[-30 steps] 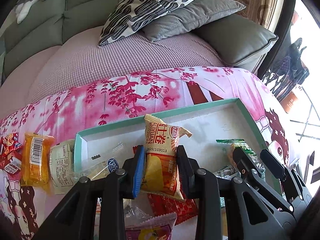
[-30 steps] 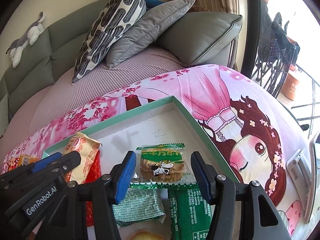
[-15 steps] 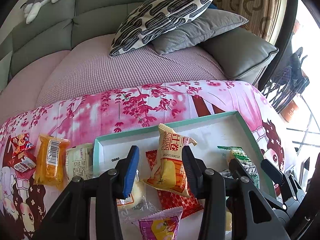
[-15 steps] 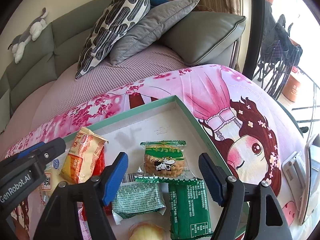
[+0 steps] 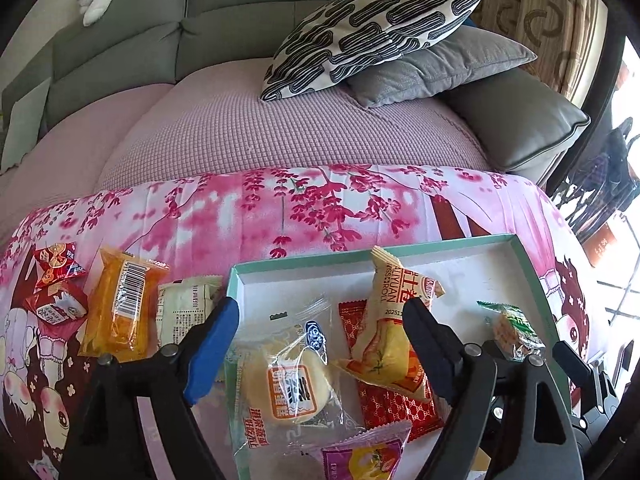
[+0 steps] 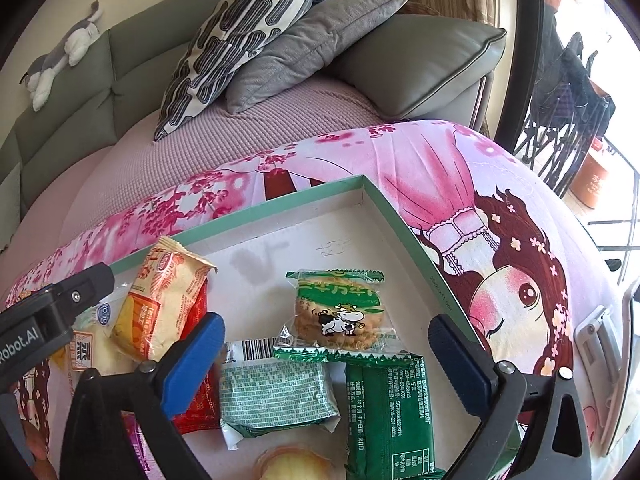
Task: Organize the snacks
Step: 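Move both tools back over the remaining snacks on the blanket, then grasp the orange translucent pack with left while right grasps the cream-coloured pack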
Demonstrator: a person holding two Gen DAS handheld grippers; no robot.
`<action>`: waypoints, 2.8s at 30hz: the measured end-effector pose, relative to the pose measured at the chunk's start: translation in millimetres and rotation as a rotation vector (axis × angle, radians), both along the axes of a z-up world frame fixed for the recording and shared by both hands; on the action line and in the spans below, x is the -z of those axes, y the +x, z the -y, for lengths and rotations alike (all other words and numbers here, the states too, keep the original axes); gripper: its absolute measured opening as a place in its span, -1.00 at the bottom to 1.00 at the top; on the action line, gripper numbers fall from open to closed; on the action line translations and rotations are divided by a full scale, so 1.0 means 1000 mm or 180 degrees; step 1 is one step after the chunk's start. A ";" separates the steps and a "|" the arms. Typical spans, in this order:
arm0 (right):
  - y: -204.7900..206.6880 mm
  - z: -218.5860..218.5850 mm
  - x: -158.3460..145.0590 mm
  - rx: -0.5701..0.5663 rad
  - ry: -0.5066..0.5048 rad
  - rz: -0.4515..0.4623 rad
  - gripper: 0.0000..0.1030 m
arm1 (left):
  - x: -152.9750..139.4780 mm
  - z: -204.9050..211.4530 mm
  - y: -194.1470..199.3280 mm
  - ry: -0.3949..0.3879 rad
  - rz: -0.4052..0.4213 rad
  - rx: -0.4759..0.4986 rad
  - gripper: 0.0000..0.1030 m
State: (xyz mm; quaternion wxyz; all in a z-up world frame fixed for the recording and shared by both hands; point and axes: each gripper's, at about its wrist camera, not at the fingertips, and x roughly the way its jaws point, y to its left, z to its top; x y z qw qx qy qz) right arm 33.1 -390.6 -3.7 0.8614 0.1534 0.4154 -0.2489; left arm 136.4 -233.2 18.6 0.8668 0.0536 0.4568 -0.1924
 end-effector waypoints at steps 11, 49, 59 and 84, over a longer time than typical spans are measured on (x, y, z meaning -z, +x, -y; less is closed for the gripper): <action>-0.005 -0.005 -0.010 -0.0012 0.0090 0.0059 1.00 | -0.010 -0.025 -0.001 -0.0217 0.0144 -0.0159 0.79; 0.002 -0.110 -0.048 -0.0751 0.0214 0.0234 1.00 | 0.006 -0.205 -0.012 0.0254 0.0080 -0.1141 0.79; 0.025 -0.172 -0.041 -0.1262 0.0262 0.0173 1.00 | 0.013 -0.263 -0.005 0.0233 -0.0005 -0.1618 0.79; 0.065 -0.207 -0.026 -0.1395 0.0188 0.0238 0.98 | 0.009 -0.256 0.026 -0.0285 -0.0083 -0.1281 0.78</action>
